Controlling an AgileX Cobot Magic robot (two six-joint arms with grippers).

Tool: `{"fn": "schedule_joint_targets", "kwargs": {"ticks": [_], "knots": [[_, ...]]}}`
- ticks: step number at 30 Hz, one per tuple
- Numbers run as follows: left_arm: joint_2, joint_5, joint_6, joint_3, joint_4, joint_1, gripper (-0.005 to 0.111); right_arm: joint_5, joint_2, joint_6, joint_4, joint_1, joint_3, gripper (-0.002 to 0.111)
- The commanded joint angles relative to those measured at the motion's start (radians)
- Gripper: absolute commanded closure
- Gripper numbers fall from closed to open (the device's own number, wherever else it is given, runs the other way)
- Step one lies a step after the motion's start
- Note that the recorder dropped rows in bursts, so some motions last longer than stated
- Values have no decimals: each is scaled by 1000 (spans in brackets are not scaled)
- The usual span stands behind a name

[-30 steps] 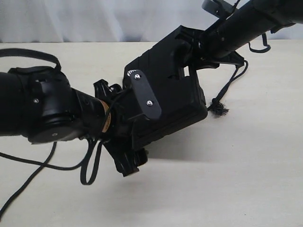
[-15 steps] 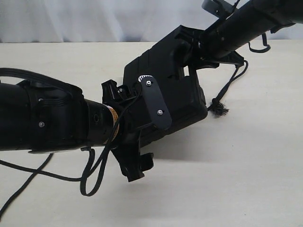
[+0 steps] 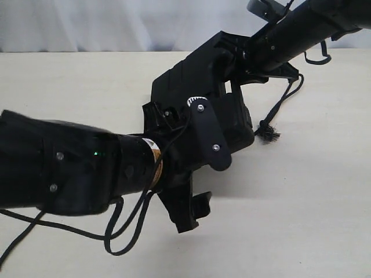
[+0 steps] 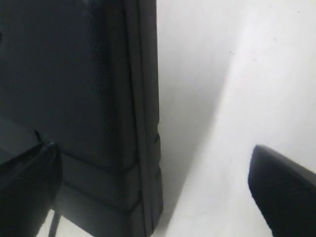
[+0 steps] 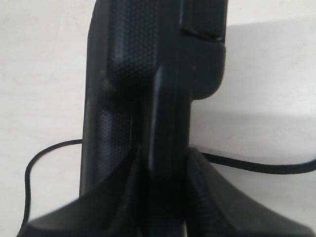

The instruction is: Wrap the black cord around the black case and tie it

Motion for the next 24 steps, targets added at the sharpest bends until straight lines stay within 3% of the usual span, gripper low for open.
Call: {"fn": "schedule_joint_targets", "kwargs": {"ticks": [1, 2, 4, 7, 11, 19, 24], "knots": [[1, 117, -533, 14, 524, -38, 11, -37, -24, -10, 33, 0, -13, 104], [1, 141, -736, 44, 699, -53, 11, -37, -24, -10, 33, 0, -13, 104], [10, 220, -893, 77, 784, -74, 11, -37, -24, -10, 33, 0, -13, 104], [70, 339, -888, 96, 784, -104, 11, -47, -24, -15, 37, 0, -13, 104], [119, 263, -895, 83, 784, -104, 11, -49, -24, -15, 37, 0, -13, 104], [149, 254, -958, 6, 784, -101, 11, -45, -24, -15, 37, 0, -13, 104], [204, 235, -960, -21, 784, -65, 11, -39, -24, -15, 37, 0, -13, 104]]}}
